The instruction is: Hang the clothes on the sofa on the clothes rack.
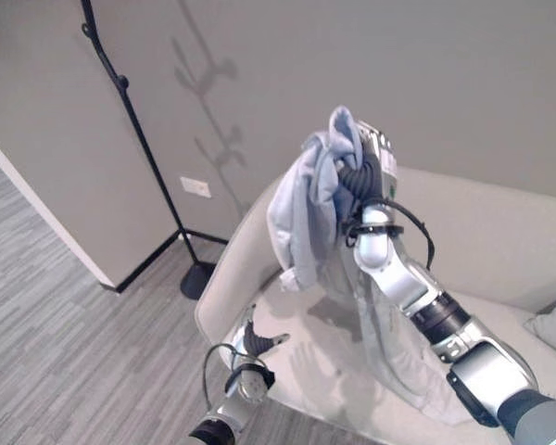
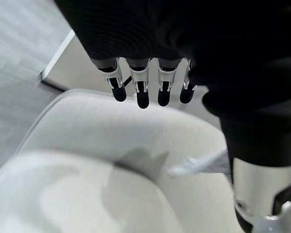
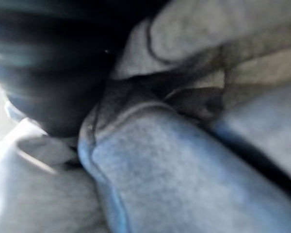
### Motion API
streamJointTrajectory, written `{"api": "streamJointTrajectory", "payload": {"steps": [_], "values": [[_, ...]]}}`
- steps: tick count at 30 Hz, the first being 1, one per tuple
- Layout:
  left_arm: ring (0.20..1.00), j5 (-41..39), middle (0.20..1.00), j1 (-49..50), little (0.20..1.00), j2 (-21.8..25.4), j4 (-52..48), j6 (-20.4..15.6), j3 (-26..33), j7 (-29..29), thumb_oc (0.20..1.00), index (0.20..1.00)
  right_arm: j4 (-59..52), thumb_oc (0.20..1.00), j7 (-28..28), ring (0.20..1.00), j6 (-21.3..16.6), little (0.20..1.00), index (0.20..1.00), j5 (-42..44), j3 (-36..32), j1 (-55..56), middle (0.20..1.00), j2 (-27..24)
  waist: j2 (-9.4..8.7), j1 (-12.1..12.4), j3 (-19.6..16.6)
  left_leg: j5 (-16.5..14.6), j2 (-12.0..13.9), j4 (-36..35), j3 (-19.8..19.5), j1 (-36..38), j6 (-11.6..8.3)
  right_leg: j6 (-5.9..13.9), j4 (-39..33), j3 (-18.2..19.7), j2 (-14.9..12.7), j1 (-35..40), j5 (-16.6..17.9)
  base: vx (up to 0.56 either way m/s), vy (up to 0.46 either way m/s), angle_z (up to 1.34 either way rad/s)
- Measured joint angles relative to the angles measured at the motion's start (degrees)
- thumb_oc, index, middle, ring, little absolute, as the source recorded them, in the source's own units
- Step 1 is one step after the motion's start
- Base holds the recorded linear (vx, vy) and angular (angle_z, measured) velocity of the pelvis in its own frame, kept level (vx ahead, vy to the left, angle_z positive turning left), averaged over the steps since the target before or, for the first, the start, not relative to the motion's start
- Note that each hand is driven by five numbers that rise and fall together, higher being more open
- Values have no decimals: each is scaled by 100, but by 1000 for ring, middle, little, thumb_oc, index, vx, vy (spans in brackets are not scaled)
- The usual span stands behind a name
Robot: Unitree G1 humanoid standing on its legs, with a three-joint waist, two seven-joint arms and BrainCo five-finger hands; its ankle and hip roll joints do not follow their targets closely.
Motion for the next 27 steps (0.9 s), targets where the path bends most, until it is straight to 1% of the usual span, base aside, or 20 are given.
{"api": "streamJointTrajectory", "payload": {"steps": [1, 3, 6, 8, 11, 14, 15, 16, 19, 20, 23, 24, 27], "values": [[1000, 144, 1000, -34, 1000, 60, 14, 42, 2, 97, 1000, 1000, 0, 200, -11, 200, -55, 200, 200, 7, 9, -141, 200, 5, -17, 0, -11, 0, 2, 0, 3, 6, -1, 0, 3, 3, 2, 3, -1, 0, 0, 0], [1000, 170, 1000, -60, 1000, 80, 13, 68, 6, 191, 1000, 1000, 0, 200, -29, 200, -125, 200, 200, 52, 35, -312, 200, 10, -38, -2, -25, -1, 1, 0, 12, 10, -1, 0, 3, 11, 2, 3, -1, 0, 0, 0], [1000, 166, 1000, -72, 1000, 65, 11, 68, -33, 196, 1000, 1000, 20, 200, -77, 200, -136, 200, 200, 222, 62, -593, 200, 71, -67, -2, -44, -1, 0, 0, 18, 14, -2, 0, 4, 21, 2, 3, 0, 0, 0, 0], [1000, 150, 1000, -140, 1000, 39, 2, 60, -189, 196, 1000, 1000, 152, 200, -127, 200, -161, 200, 200, 357, 68, -876, 200, 258, -106, -18, -70, -2, 2, 1, 29, 18, -3, 0, 7, 31, 9, 4, 0, 0, 0, 0], [1000, 65, 1000, -242, 1000, -70, -24, 52, -300, 195, 1000, 1000, 256, 200, -144, 200, -233, 200, 200, 578, 112, -1013, 200, 461, -165, -47, -110, -6, 1, 3, 34, 16, -10, 0, 14, 41, 10, 0, 0, 0, 0, 0], [1000, -333, 1000, -287, 1000, -246, -214, -26, -455, 158, 1000, 1000, 292, 200, -130, 200, -265, 200, 200, 733, 262, -1026, 200, 561, -225, -67, -151, -19, -3, 15, 46, 14, -25, 2, 22, 56, 8, -7, -3, 0, 0, 0], [1000, -408, 1000, -295, 1000, -276, -254, -32, -496, 139, 1000, 1000, 292, 200, -119, 200, -265, 200, 200, 734, 273, -1026, 200, 590, -228, -71, -153, -19, -5, 16, 48, 14, -25, 3, 24, 58, 7, -9, -3, 15, 2, -4], [1000, -718, 1000, -337, 1000, -351, -445, -73, -843, -69, 1000, 1000, 285, 200, -93, 200, -268, 200, 200, 748, 278, -1027, 200, 723, -236, -127, -158, -20, -9, 19, 69, 12, -24, 4, 30, 77, 4, -15, -3, 9, 9, -3], [1000, -773, 1000, -381, 1000, -481, -450, -82, -1008, -209, 1000, 1000, 253, 200, -82, 200, -272, 200, 200, 897, 286, -1026, 200, 727, -247, -218, -166, -24, -12, 20, 104, 7, -28, 5, 29, 99, 6, -46, -5, -3, 8, -5], [1000, -770, 1000, -411, 1000, -467, -445, -85, -1094, -254, 1000, 1000, 245, 200, -81, 200, -274, 200, 200, 910, 288, -1027, 200, 726, -241, -204, -169, -23, -11, 23, 108, -12, -27, 6, 44, 105, 6, -63, -5, -9, 12, -11], [1000, -784, 1000, -516, 1000, -624, -404, -84, -1126, -377, 1000, 1000, 150, 200, -25, 200, -274, 200, 200, 980, 314, -1026, 200, 701, -234, -349, -169, -21, -9, 23, 126, -37, -24, 9, 86, 125, 15, -108, -7, -3, 6, -4], [1000, -804, 1000, -529, 1000, -642, -391, -83, -1126, -392, 1000, 1000, 92, 200, 12, 200, -274, 200, 200, 994, 325, -1026, 200, 699, -227, -364, -169, -21, -8, 22, 129, -37, -24, 9, 86, 125, 16, -112, -7, 0, 0, 0], [1000, -955, 1000, -641, 1000, -798, -292, -82, -1200, -538, 1000, 1000, -89, 200, 66, 200, -275, 200, 200, 1095, 377, -1029, 200, 701, -150, -459, -200, -22, -3, 19, 157, -37, -24, 14, 84, 141, 19, -118, -10, -8, 5, -3]]}}
